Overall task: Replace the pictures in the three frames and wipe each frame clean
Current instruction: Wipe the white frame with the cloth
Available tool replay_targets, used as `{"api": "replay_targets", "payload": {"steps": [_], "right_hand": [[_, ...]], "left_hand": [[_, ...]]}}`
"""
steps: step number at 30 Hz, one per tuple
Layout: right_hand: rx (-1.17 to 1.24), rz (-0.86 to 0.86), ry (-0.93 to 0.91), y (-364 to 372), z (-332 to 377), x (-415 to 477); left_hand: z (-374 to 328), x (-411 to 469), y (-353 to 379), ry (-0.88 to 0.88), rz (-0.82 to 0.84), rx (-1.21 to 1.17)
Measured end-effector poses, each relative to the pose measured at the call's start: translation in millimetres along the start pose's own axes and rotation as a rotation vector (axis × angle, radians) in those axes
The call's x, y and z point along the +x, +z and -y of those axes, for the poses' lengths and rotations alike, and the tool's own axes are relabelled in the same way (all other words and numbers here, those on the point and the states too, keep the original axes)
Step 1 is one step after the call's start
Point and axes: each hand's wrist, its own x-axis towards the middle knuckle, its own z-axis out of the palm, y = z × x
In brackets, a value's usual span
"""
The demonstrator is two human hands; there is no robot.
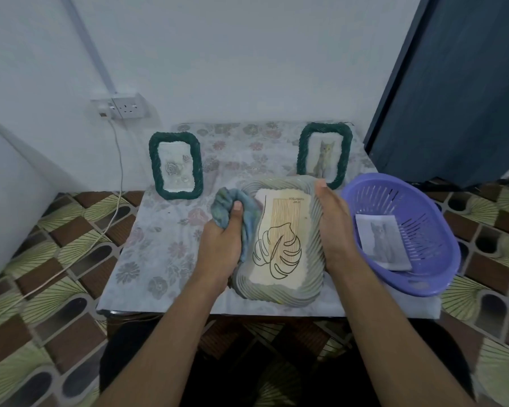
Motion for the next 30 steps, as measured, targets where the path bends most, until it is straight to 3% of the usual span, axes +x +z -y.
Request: {"api": "replay_targets", "payload": {"steps": [4, 6, 14, 20, 26, 30], "right_hand": [[-0.013, 0.009, -0.036, -6, 4, 0], [-0.021, 0.005, -0.042, -8, 3, 0], [0.092, 0.049, -0.017, -4, -2, -6], [0.028, 0.051, -0.043, -5, 2, -7], [-0.024, 0.066, -0.043, 8, 1, -14], [-0.059, 0.054, -0.099, 15, 6, -17]], "left_hand": [[3, -6, -3, 0.082, 0.302, -0.147], [5, -6, -6, 0.097, 0.358, -0.163], [-2, 0, 0, 0.110, 0.028, 0.013], [-4, 4, 2, 0.003, -0.018, 0.052], [3, 16, 4, 0.326, -0.010, 0.492], [-3, 31, 3, 0.416, 0.031, 0.530]]}}
